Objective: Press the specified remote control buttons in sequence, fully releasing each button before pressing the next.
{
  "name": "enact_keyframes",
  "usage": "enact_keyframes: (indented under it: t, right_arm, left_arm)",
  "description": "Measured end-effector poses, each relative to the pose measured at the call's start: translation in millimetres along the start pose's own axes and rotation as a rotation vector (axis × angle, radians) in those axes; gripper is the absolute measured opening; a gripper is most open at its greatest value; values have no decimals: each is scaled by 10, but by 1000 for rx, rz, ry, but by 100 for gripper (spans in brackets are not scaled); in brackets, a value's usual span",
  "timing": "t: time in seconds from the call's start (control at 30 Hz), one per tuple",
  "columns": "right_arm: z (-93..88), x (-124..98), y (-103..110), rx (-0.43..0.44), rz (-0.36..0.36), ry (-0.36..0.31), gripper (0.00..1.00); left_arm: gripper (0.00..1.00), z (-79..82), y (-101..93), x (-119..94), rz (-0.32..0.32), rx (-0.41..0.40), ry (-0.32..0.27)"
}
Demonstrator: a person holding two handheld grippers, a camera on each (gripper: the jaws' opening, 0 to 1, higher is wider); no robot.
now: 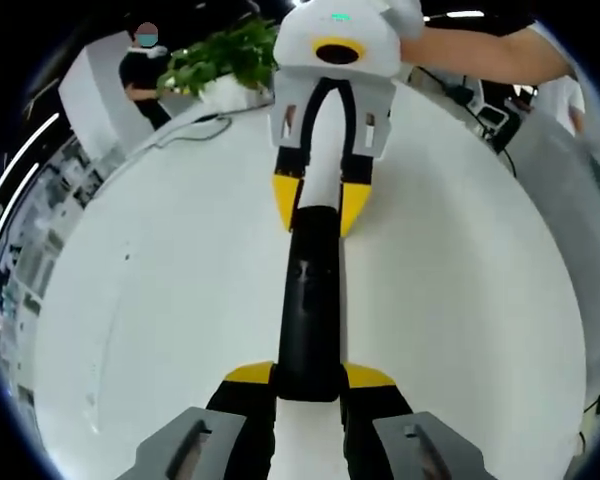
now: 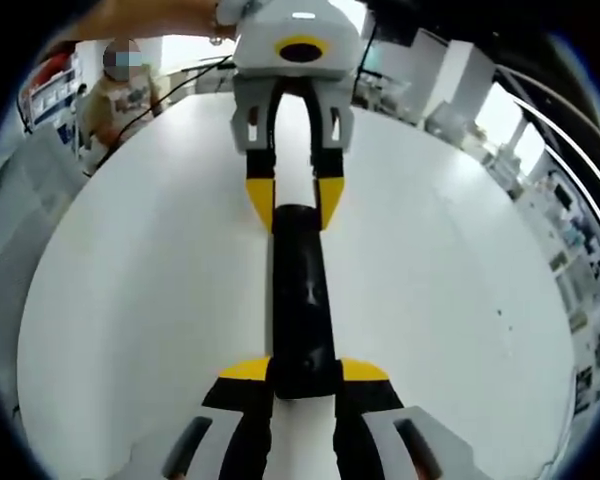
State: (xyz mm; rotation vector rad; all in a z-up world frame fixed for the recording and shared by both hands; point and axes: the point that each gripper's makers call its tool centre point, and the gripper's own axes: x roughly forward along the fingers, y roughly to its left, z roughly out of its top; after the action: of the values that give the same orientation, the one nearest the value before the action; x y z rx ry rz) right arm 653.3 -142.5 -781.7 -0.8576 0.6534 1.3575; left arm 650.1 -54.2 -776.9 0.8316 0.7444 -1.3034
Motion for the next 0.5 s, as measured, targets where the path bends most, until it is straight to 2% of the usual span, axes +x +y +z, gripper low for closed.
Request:
enact_keyframes:
  t: [0.5]
  right_arm:
    - [-22, -11, 18, 29, 23, 0, 20]
  left_arm:
    - [23, -13, 6, 31, -28, -38, 5]
